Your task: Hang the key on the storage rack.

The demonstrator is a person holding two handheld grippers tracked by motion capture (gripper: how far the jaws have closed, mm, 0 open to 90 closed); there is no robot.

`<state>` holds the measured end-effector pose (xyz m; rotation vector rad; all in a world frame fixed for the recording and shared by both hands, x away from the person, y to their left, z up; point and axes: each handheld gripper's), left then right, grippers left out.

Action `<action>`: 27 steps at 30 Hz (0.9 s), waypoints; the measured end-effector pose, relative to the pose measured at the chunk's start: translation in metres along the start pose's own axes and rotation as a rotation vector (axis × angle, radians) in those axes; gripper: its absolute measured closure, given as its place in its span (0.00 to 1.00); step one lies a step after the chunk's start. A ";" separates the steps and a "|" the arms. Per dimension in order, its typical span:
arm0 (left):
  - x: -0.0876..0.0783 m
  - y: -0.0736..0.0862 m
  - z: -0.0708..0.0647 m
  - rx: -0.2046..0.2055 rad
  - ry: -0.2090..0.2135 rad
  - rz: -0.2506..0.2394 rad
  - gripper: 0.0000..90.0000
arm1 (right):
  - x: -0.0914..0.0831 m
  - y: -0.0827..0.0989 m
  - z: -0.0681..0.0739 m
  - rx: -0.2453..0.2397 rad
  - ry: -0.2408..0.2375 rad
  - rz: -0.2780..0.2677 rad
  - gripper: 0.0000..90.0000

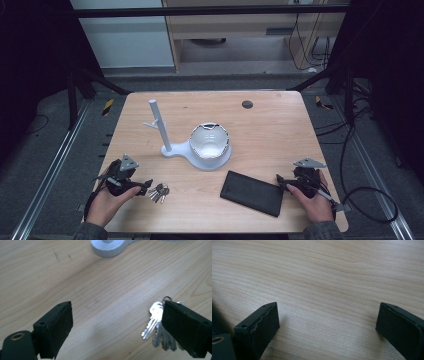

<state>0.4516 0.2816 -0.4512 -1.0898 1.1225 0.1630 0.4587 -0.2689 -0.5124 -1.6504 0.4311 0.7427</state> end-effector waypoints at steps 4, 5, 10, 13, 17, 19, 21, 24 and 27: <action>0.004 -0.007 -0.006 0.022 0.058 0.080 0.14 | 0.000 0.000 0.000 0.000 0.000 0.000 0.05; 0.004 -0.008 -0.009 0.026 0.086 0.094 0.15 | 0.000 0.000 0.000 0.000 0.000 0.000 0.05; 0.009 -0.012 -0.022 0.104 0.136 0.177 0.30 | 0.000 0.000 0.000 0.000 0.000 0.000 0.05; 0.013 -0.014 -0.028 0.124 0.170 0.218 0.41 | 0.000 0.000 0.000 -0.002 0.001 -0.001 0.05; 0.018 -0.018 -0.028 0.143 0.165 0.257 0.51 | -0.001 0.000 0.001 0.002 -0.005 -0.001 0.05; 0.019 -0.019 -0.027 0.155 0.160 0.270 0.54 | -0.001 0.001 0.001 0.001 -0.006 -0.001 0.05; 0.023 -0.019 -0.026 0.162 0.155 0.285 0.59 | -0.001 0.001 0.001 -0.002 -0.005 0.000 0.05; 0.028 -0.019 -0.027 0.179 0.152 0.308 0.61 | -0.001 0.001 0.001 -0.002 -0.006 0.000 0.05; 0.030 -0.018 -0.026 0.172 0.157 0.314 0.62 | -0.001 0.001 0.001 -0.007 -0.003 -0.002 0.05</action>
Point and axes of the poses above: each handheld gripper's, and its own axes: x roughly forward along the jaws, y roughly out of its underside, z roughly to its left, and after that the axes turned 7 degrees about y, right-handed
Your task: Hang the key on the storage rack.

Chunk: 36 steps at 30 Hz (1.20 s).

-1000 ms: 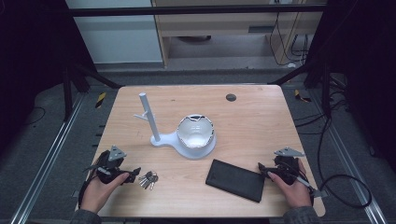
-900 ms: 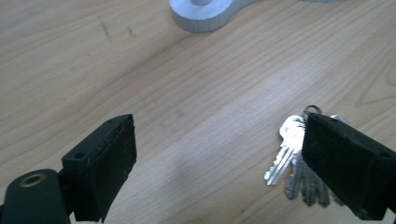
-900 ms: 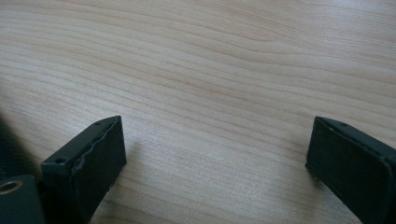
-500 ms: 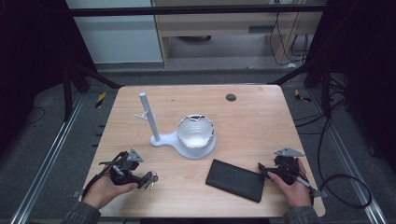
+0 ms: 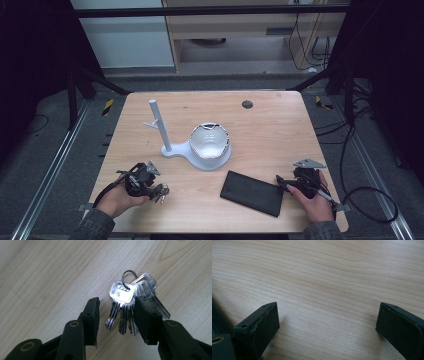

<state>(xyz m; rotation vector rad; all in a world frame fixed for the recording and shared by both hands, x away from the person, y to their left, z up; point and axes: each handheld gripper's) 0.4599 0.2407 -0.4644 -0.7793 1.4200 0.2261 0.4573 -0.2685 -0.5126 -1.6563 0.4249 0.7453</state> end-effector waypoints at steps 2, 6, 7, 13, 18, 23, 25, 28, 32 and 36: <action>0.000 0.000 0.002 -0.007 0.007 -0.001 0.65 | 0.000 0.000 0.000 0.003 -0.002 0.001 0.05; 0.000 0.000 0.005 -0.026 0.033 -0.006 0.72 | 0.000 0.000 0.000 0.000 -0.001 0.000 0.05; 0.000 0.000 0.006 -0.026 0.035 -0.005 0.74 | 0.000 0.000 0.000 -0.001 -0.002 0.000 0.05; -0.002 0.002 0.008 -0.026 0.027 -0.012 0.81 | 0.000 0.000 0.000 -0.002 -0.005 -0.001 0.05; -0.002 0.003 0.003 0.008 0.023 -0.016 0.66 | 0.000 0.000 0.001 -0.003 -0.005 -0.001 0.05; 0.002 0.001 0.005 0.034 0.016 -0.006 0.57 | 0.000 0.001 0.001 -0.005 -0.005 -0.001 0.05; 0.004 0.000 0.007 0.028 0.037 0.003 0.59 | 0.000 0.001 0.001 -0.005 -0.005 -0.001 0.05; 0.004 0.000 0.008 0.035 0.071 -0.001 0.61 | 0.000 0.001 0.001 -0.007 -0.006 -0.001 0.05; 0.004 -0.002 0.007 0.038 0.072 0.009 0.70 | 0.000 0.001 0.001 -0.008 -0.006 -0.001 0.05; 0.005 -0.004 0.004 0.025 0.058 0.009 0.79 | -0.001 0.001 0.001 -0.008 -0.009 0.001 0.05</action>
Point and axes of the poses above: each handheld gripper's, and its own axes: x roughly forward along the jaws, y roughly out of its underside, z roughly to its left, and after that the axes turned 7 degrees about y, right-handed
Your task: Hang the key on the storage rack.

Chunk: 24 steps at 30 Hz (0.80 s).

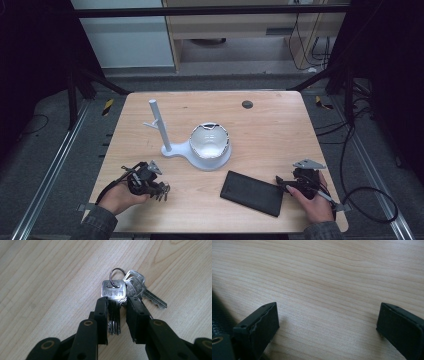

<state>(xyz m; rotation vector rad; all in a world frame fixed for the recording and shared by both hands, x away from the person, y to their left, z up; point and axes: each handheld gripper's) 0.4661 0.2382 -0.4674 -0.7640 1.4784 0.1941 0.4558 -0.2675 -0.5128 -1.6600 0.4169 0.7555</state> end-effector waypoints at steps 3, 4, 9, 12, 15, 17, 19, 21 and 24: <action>0.000 0.001 -0.001 -0.019 -0.004 -0.006 0.90 | 0.000 0.000 0.000 0.001 0.000 0.001 0.05; 0.000 0.001 0.000 -0.022 -0.006 -0.003 0.90 | 0.000 0.000 0.000 0.001 0.001 0.001 0.05; 0.000 0.000 0.000 -0.030 -0.020 -0.009 0.92 | 0.000 0.000 0.001 0.002 0.001 0.001 0.05; -0.001 -0.001 -0.002 -0.026 -0.043 0.001 0.93 | 0.000 0.000 0.001 0.001 0.000 0.001 0.05; -0.001 -0.002 -0.003 -0.040 -0.046 -0.003 0.93 | 0.000 0.000 0.001 0.002 0.000 0.000 0.05; -0.001 -0.002 -0.001 -0.047 -0.035 -0.008 0.93 | 0.000 0.000 0.001 0.001 -0.001 -0.001 0.05; -0.002 -0.002 0.000 -0.059 -0.019 -0.018 0.93 | 0.000 0.000 0.001 0.002 0.000 0.000 0.05; -0.004 -0.001 0.001 -0.064 -0.009 -0.019 0.93 | 0.000 0.000 0.001 0.001 -0.002 0.001 0.04; -0.004 0.000 0.002 -0.074 -0.008 -0.018 0.93 | -0.001 0.000 0.002 0.005 -0.007 0.003 0.04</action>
Point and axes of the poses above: each handheld gripper's, and its own axes: x roughly forward along the jaws, y roughly out of its underside, z roughly to its left, and after that the axes turned 7 degrees about y, right-handed
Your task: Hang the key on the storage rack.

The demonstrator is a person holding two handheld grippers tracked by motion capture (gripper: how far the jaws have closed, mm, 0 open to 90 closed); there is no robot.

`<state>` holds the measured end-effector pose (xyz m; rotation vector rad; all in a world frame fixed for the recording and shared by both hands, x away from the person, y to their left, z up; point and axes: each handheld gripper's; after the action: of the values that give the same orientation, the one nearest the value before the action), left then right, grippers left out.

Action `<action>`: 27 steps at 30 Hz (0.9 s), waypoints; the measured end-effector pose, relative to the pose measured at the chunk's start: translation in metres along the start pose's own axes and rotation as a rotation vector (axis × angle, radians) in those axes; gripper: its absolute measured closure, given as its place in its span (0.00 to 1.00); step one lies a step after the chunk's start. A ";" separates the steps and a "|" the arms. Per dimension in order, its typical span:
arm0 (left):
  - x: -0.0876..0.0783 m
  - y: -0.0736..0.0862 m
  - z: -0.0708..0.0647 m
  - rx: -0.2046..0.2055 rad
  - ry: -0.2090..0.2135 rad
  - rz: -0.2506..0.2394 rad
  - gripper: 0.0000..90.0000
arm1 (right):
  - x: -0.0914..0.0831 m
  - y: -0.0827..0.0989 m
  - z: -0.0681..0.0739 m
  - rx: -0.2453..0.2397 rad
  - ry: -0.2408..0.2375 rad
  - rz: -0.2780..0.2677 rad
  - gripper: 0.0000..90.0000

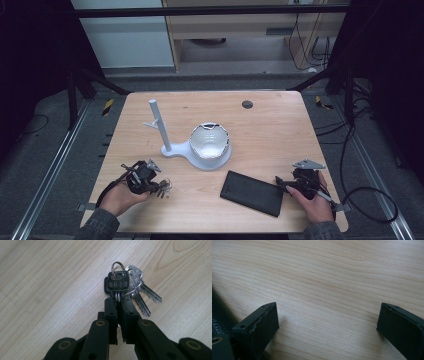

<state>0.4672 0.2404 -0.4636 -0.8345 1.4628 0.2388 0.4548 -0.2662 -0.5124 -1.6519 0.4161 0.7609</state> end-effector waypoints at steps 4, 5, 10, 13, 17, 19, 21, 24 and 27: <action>0.001 0.003 0.006 -0.038 0.023 -0.034 0.93 | 0.000 0.000 0.000 -0.001 -0.001 0.000 0.04; 0.001 0.004 0.007 -0.039 0.017 -0.037 0.93 | 0.000 0.000 0.000 -0.002 -0.001 0.000 0.04; 0.003 0.005 0.005 -0.016 -0.025 -0.030 0.92 | 0.000 0.000 0.000 -0.004 0.000 0.000 0.04; 0.005 0.003 0.003 -0.006 -0.046 -0.040 0.84 | 0.000 0.000 0.001 -0.004 0.000 -0.001 0.04; 0.006 0.000 0.001 0.007 -0.082 -0.043 0.71 | 0.000 0.000 0.001 -0.002 -0.002 0.000 0.04; 0.007 -0.001 0.002 -0.004 -0.077 -0.043 0.69 | 0.000 0.000 0.001 -0.005 0.000 0.000 0.04; 0.007 -0.003 0.004 -0.006 -0.070 -0.032 0.70 | 0.000 0.000 0.001 -0.004 0.000 0.000 0.04; 0.007 -0.005 0.003 -0.002 -0.052 -0.023 0.81 | 0.000 0.000 0.001 -0.007 0.000 0.000 0.04; 0.008 -0.008 0.000 -0.003 -0.071 -0.015 0.91 | 0.000 0.000 0.002 -0.004 -0.005 0.001 0.04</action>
<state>0.4731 0.2320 -0.4685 -0.8307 1.3895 0.2570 0.4539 -0.2648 -0.5124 -1.6531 0.4121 0.7665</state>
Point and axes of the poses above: each handheld gripper's, and its own axes: x roughly forward along the jaws, y roughly out of its underside, z roughly to its left, and after that the axes turned 7 degrees about y, right-handed
